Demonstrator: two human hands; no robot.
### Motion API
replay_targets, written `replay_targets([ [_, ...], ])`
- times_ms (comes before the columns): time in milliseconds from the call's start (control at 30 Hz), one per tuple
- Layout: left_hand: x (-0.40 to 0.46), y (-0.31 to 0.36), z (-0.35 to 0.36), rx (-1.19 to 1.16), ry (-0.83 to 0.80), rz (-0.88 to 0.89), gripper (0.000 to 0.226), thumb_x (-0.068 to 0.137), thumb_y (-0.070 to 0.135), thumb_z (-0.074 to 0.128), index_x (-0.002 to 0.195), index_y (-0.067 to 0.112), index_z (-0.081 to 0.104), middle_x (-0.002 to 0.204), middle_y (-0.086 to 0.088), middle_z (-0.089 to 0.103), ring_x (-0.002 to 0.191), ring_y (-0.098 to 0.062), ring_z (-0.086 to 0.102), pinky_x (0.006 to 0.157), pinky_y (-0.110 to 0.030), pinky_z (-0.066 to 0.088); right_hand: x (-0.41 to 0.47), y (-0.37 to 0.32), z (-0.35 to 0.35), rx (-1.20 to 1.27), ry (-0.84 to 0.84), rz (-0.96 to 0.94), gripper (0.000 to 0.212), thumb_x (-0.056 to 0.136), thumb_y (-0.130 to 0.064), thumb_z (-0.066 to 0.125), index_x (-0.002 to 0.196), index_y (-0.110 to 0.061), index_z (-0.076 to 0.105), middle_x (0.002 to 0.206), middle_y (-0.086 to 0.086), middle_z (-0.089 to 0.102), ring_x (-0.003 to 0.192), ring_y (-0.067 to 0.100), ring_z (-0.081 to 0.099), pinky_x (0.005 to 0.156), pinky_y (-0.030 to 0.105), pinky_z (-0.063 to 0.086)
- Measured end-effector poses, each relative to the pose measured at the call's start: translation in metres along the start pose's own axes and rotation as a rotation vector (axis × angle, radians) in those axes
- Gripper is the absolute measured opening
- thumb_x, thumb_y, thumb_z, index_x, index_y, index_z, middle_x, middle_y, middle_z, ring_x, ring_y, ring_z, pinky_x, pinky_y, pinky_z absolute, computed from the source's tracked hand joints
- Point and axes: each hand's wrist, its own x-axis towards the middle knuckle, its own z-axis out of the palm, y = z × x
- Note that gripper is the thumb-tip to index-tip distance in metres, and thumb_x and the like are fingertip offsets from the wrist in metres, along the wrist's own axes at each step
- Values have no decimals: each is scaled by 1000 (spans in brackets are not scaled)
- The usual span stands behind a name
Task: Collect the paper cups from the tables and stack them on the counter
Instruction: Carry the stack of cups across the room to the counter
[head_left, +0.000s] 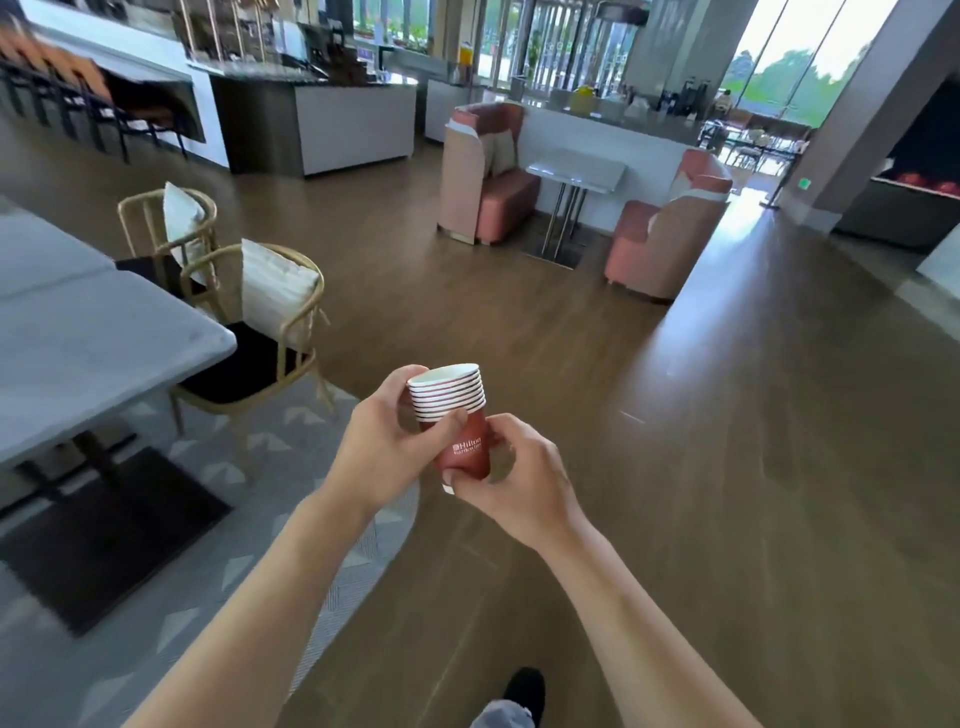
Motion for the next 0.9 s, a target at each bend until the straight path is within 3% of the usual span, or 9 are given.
replay_targets([
  [133,37,-15,3,39,43,-13,42,91,35,85,126,26,65,108,21,75,103,0,69,80,-2,43,47,20,12,39,-34,-38,46,65,-47,86,103,-31,67,101,-15,70,100,7,65,87,28,54],
  [300,105,-23,30,74,70,-23,50,84,51,79,125,28,64,108,20,75,106,-2,70,82,-6,45,119,61,8,103,-46,-55,45,66,-45,87,103,-30,67,101,-15,70,100,6,65,87,27,53],
  [400,150,-27,56,86,67,-42,50,83,47,79,126,27,64,109,21,74,107,-5,70,87,-14,51,161,91,-3,140,-54,-49,45,67,-42,90,103,-29,68,101,-14,71,101,7,65,88,27,52],
  [533,211,-22,93,152,72,-37,55,81,47,80,129,27,63,108,25,73,106,-1,69,89,-14,50,215,127,-27,192,-50,-31,46,68,-40,92,105,-26,69,103,-12,72,104,7,66,92,29,52],
  [667,259,-23,124,166,69,-44,60,80,52,80,132,27,63,109,17,75,104,-8,72,91,-27,55,259,158,-48,220,-32,-33,47,67,-37,93,105,-24,69,103,-11,72,102,9,65,91,30,52],
  [800,291,-27,147,196,42,-42,53,82,49,80,129,29,63,108,24,73,101,-3,70,84,-15,50,285,184,-56,242,-24,-8,48,67,-37,93,106,-26,69,103,-12,72,102,9,64,92,29,52],
  [900,317,-31,161,224,26,-41,49,88,38,85,130,26,63,110,17,74,107,-4,69,88,-16,50,303,200,-61,250,-15,0,49,66,-39,93,107,-28,69,104,-14,72,104,8,65,93,28,51],
])
